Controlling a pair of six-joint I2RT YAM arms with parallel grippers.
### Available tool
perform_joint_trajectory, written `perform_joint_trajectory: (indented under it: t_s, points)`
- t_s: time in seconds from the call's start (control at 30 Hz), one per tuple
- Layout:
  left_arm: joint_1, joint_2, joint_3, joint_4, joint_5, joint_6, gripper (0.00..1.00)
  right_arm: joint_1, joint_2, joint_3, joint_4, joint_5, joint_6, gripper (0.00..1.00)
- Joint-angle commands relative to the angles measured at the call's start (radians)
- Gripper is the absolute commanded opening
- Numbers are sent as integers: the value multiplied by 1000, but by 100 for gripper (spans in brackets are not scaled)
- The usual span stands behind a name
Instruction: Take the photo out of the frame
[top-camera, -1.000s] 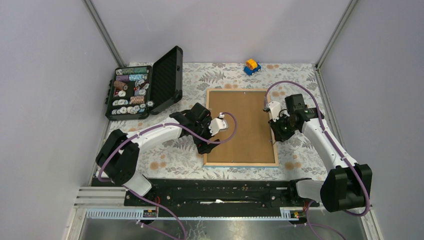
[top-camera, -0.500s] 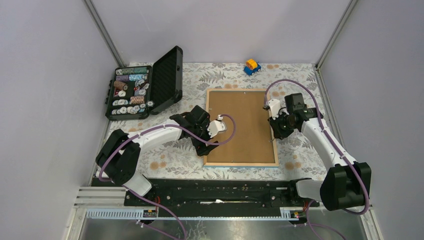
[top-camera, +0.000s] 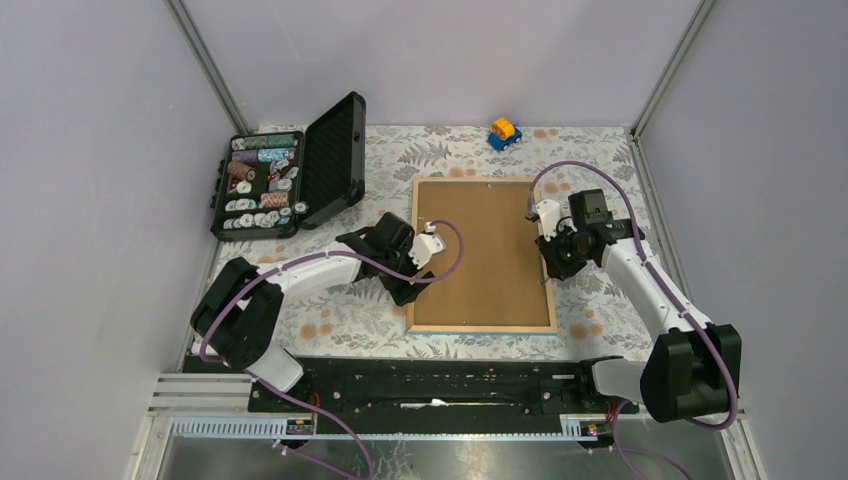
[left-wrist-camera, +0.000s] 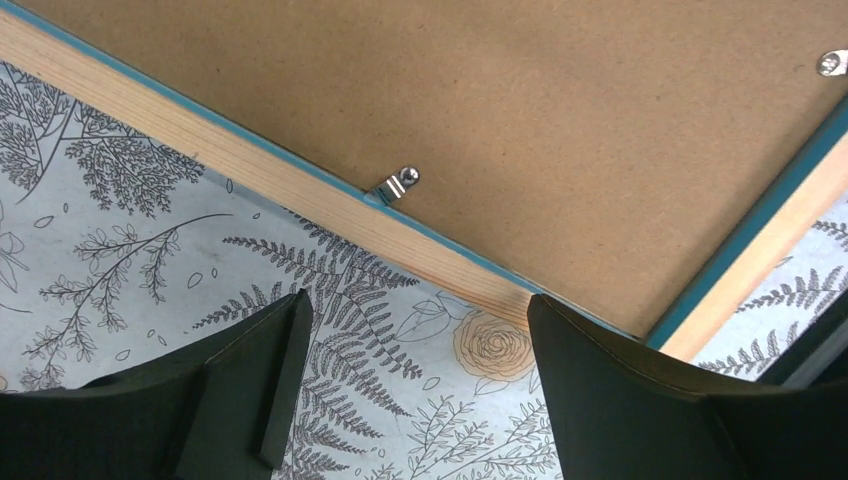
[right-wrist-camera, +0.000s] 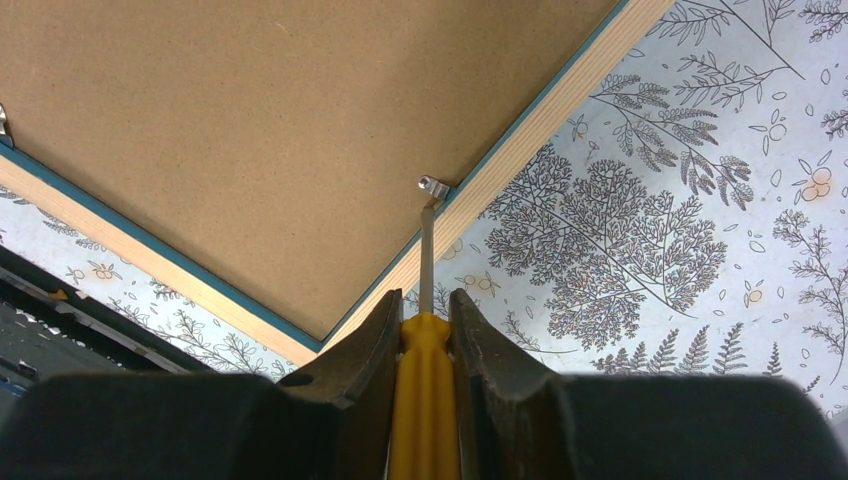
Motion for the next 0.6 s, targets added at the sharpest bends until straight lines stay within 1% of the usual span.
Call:
perform_joint_trajectory:
  t_s: [0.0, 0.3, 0.57]
  points:
    - [7, 4, -26, 90, -28, -48, 84, 5, -13, -32, 44, 43, 7, 0]
    - [6, 50, -26, 102, -34, -38, 75, 6, -29, -38, 110, 57, 22, 0]
    - [6, 64, -36, 97, -20, -16, 72, 6, -5, -42, 148, 0, 36, 0]
